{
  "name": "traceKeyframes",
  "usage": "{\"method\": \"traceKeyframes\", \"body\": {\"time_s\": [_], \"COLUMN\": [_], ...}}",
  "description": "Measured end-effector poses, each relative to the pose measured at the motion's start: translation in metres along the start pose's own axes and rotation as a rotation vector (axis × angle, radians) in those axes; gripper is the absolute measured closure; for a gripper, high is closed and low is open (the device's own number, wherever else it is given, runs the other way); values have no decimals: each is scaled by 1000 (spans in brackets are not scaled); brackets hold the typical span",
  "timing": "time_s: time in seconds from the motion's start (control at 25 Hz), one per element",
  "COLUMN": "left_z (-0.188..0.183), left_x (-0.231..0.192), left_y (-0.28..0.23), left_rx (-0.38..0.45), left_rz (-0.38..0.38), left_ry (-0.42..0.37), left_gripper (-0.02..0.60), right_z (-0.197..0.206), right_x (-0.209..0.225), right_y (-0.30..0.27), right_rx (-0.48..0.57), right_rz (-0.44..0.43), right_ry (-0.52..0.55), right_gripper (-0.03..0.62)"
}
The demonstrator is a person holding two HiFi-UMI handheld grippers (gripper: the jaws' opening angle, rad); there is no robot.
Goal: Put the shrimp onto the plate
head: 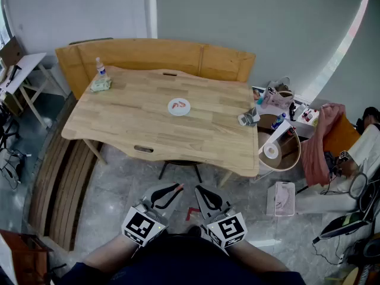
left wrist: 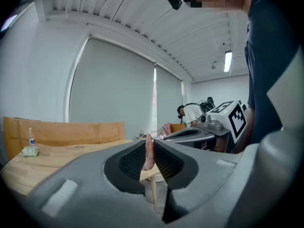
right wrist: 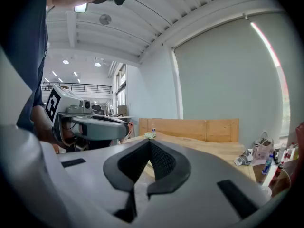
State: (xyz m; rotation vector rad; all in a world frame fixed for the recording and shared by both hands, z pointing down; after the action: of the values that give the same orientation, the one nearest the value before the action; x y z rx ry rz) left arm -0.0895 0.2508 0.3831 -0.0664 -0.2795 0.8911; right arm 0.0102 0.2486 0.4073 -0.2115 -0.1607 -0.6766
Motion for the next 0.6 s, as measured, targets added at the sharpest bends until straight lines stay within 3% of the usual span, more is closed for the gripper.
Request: {"method": "traceKeyframes", "body": {"time_s": [0.6], "left_z": [-1], "left_x": [-5], "left_y": [-6], "left_rx": [-4], "left_rz": [-28], "left_ry": [24], "left_gripper": [523], "right_z": [0], "right_x": [6], "right_y": [-7], "right_rx": [-20], "right_rz": [-38], "right_ry": [-10], "right_gripper": [585]}}
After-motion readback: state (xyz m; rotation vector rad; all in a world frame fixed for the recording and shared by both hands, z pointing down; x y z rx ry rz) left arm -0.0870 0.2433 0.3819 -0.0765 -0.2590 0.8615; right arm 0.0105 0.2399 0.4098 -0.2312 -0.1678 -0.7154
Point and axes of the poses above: the fingertips, and each gripper's own axes: y backward along the fingers, x to its right, z out of its underside, the point moved 4 cm from there along y, backward along the fingers, and after that the axes turned 10 degrees about -y, right-handed, at the moved point
